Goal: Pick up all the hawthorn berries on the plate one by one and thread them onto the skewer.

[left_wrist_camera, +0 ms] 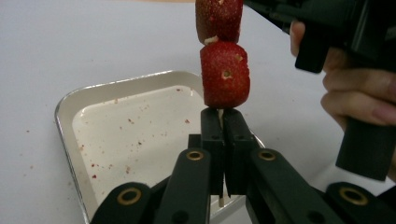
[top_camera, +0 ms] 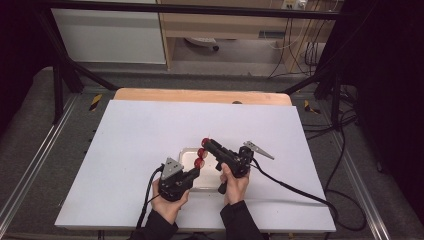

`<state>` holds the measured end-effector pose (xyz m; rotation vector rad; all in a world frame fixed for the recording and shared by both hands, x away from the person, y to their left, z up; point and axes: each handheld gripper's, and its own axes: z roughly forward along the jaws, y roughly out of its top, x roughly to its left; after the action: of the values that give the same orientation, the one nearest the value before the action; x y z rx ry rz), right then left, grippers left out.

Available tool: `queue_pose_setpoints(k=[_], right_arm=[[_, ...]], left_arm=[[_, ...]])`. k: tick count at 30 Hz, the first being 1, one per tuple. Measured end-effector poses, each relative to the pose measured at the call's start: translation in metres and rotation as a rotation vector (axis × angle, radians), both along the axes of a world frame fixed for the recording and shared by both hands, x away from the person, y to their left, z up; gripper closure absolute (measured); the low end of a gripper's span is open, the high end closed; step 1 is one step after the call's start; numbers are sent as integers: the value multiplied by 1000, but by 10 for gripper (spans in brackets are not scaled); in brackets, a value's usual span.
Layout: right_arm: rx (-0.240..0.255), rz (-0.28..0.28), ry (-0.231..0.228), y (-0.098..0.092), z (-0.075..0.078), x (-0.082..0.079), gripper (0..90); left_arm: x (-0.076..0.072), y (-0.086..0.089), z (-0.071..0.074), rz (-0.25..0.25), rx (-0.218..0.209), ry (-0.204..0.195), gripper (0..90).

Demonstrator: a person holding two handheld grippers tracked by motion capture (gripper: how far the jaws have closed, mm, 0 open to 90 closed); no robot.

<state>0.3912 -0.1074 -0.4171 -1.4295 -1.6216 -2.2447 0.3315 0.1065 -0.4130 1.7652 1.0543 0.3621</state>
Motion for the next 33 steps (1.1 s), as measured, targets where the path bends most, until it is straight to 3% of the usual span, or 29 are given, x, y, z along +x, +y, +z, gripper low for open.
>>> queue_pose_setpoints(k=[10, 17, 25, 33], right_arm=[[-38, 3, -8, -1, 2, -2, 616], [-148, 10, -30, -9, 11, -2, 466], [-354, 66, -26, -19, 13, -1, 251], [-564, 112, -27, -32, 7, -2, 86]], left_arm=[[2, 3, -3, -24, 11, -6, 881], [3, 17, -6, -34, 29, -1, 880], [3, 33, -9, -54, 68, -4, 880], [3, 44, -10, -106, 111, 2, 879]])
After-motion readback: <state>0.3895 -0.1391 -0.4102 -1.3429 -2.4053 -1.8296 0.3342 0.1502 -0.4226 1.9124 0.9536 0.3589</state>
